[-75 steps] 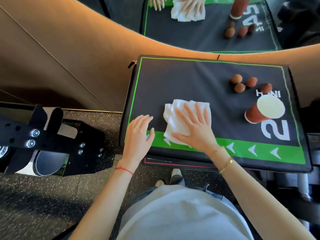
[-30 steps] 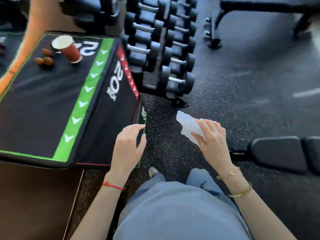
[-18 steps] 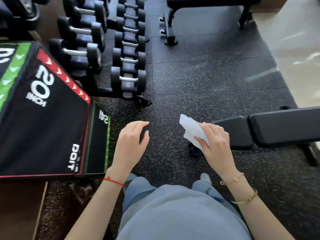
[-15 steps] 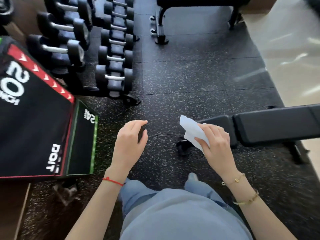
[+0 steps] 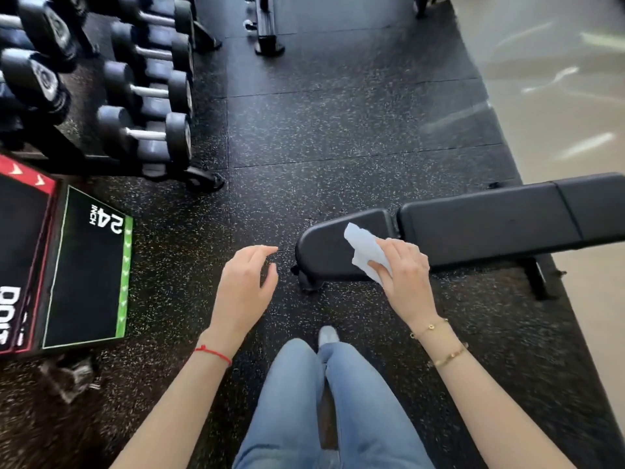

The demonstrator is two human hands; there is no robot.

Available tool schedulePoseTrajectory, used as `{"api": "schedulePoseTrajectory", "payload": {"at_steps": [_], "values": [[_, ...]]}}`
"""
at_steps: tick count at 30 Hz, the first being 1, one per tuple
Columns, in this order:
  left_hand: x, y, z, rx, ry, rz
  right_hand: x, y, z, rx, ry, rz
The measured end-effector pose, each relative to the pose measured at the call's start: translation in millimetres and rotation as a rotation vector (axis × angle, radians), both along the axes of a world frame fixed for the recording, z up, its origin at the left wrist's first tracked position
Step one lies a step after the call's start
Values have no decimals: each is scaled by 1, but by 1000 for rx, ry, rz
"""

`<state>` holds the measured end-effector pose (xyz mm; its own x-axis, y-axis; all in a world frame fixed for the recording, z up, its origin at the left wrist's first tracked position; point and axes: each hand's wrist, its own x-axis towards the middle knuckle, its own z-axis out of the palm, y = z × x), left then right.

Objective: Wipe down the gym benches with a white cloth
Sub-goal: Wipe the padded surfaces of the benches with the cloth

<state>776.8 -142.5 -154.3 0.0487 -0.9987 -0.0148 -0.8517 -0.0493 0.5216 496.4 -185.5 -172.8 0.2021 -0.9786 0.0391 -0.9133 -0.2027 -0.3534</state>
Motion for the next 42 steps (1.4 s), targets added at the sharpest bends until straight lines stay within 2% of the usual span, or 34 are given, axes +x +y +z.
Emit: {"api": "schedulePoseTrajectory", "payload": {"at_steps": [6, 13, 16, 19, 21, 24, 28, 30, 32, 34, 36, 37, 40, 42], "values": [[-25, -51, -120, 62, -29, -26, -3, -58, -124, 41, 10, 54], [-40, -93, -276, -6, -34, -21, 26, -98, -288, -5, 90, 159], [-38, -100, -336, -43, -41, -28, 35, -85, -347, 28, 38, 248], [-37, -105, -383, -102, -54, -31, 30, -74, -386, -64, -58, 270], [-40, -109, -404, -145, -56, -45, 23, -81, -397, -177, -73, 269], [-47, -118, -420, -208, -49, -42, 16, -116, -396, -355, 91, 291], [-57, -134, -426, -227, 18, -17, 31, -150, -388, -219, 322, 176], [-62, -137, -428, -227, 55, 14, 36, -135, -393, -126, 249, 148], [-64, -137, -430, -238, 68, 35, 24, -106, -396, -159, 159, 168], [-65, -136, -432, -254, 68, 35, 1, -89, -395, -206, 212, 184], [-64, -136, -433, -265, 78, 33, -18, -101, -391, -128, 344, 195], [-64, -137, -433, -269, 89, 32, -20, -116, -388, -87, 341, 154], [-64, -137, -434, -277, 110, 43, 4, -161, -384, 12, 193, -71], [-65, -136, -435, -282, 118, 51, 26, -161, -386, 5, 150, -25]]}}
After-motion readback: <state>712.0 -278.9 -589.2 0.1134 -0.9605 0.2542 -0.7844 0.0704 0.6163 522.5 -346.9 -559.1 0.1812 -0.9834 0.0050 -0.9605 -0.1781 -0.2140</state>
